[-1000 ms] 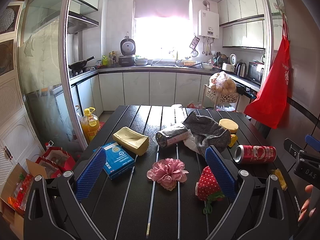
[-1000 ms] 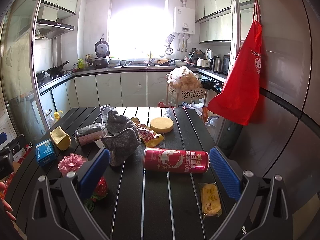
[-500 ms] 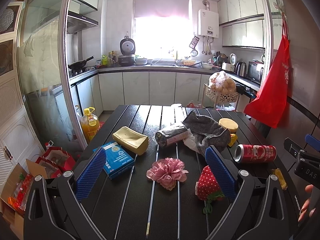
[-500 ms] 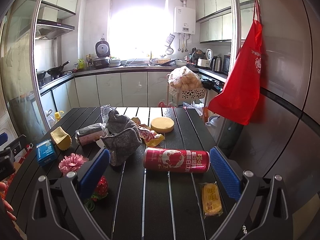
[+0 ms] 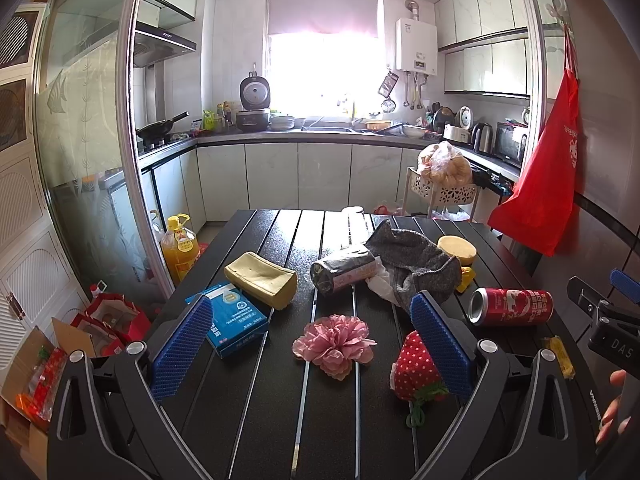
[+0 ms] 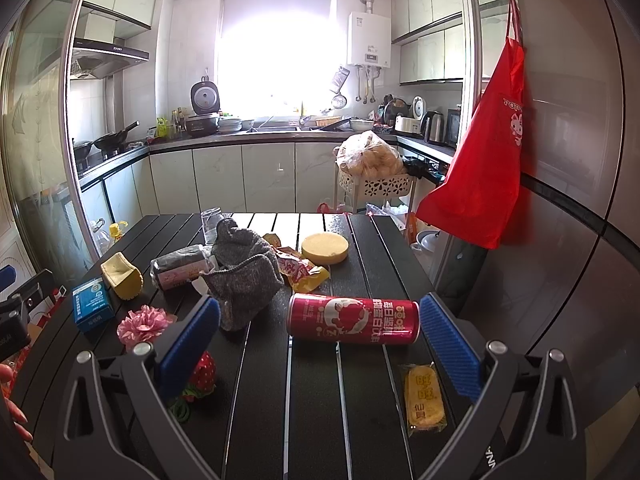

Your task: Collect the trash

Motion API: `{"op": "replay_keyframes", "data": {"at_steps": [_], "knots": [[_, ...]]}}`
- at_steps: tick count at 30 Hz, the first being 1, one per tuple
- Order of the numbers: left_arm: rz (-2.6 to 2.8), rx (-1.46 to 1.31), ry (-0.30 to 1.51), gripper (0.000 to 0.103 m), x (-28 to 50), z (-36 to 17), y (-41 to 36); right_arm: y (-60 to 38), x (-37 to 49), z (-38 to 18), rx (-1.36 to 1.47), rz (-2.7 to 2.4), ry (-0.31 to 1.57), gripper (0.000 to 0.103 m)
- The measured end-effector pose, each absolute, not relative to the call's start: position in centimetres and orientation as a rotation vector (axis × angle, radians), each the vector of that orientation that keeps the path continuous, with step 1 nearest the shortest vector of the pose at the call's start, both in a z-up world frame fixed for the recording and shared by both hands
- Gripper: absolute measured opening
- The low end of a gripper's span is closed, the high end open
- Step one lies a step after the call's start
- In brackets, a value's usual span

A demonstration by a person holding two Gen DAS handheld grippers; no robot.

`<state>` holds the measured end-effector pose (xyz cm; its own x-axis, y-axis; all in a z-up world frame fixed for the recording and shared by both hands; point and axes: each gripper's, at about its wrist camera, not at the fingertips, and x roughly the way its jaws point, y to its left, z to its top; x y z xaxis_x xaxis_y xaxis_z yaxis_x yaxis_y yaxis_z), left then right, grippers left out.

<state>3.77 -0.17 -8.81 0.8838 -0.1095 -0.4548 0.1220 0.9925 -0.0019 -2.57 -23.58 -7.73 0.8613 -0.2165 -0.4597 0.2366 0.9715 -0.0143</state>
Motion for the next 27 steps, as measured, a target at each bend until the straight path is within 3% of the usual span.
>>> {"op": "replay_keyframes", "data": {"at_steps": [19, 27], "knots": [[-0.151, 0.027, 0.518, 0.095, 4.2, -10.6, -0.4, -24.4, -2.3, -9.4, 0.05, -0.236, 0.511, 0.1], [-0.256, 0.082, 0.594, 0.095, 4.5, -12.5, -4.7, -25.5, -3.2, -9.6, 0.046, -0.245, 0.509, 0.1]]}}
